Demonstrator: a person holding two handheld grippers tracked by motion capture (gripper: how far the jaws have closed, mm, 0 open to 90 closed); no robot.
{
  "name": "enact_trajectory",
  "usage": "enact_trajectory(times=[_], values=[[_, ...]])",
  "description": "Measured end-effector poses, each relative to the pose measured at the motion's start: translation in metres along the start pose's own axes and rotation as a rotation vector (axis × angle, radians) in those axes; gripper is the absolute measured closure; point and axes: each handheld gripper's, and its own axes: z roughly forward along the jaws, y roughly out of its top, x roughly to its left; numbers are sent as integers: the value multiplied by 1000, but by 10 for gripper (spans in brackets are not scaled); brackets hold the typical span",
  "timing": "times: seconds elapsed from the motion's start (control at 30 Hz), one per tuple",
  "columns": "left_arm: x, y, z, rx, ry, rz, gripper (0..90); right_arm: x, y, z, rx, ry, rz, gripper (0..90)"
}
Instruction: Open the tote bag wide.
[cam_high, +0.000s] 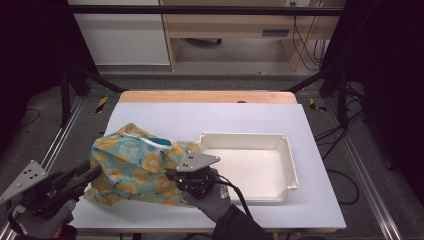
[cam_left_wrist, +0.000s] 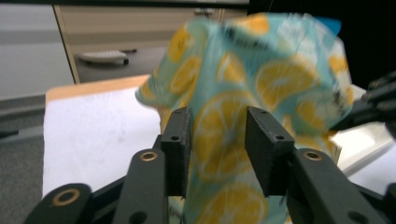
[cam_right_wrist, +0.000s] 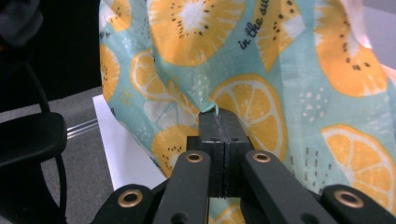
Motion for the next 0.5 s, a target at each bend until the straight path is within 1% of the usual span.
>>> enact_trajectory(times=[0.13,0.17,0.2,0.23,0.27,0.3,0.4,0.47,0.5], values=[[-4,8,7,-4,-3,14,580,1,-3,3,17,4,-3,900],[-4,9,9,-2,2,17,583,1,-3,3,16,5,-1,900],[-5,9,11,1,17,19,590,1,-4,3,17,7,1,900],[-4,10,13,8,25,17,616,1,-4,4,18,7,1,900],[-3,10,13,13,29,10,653,1,-5,3,18,6,2,900],[-3,9,13,15,39,12,699,1,-5,3,16,5,4,900],[-1,9,8,2,65,9,823,1,-5,2,3,4,6,898],[0,9,4,-13,60,9,888,0,-5,1,-10,-4,8,893],[0,9,2,-14,60,10,896,0,-4,0,-20,-5,11,890]])
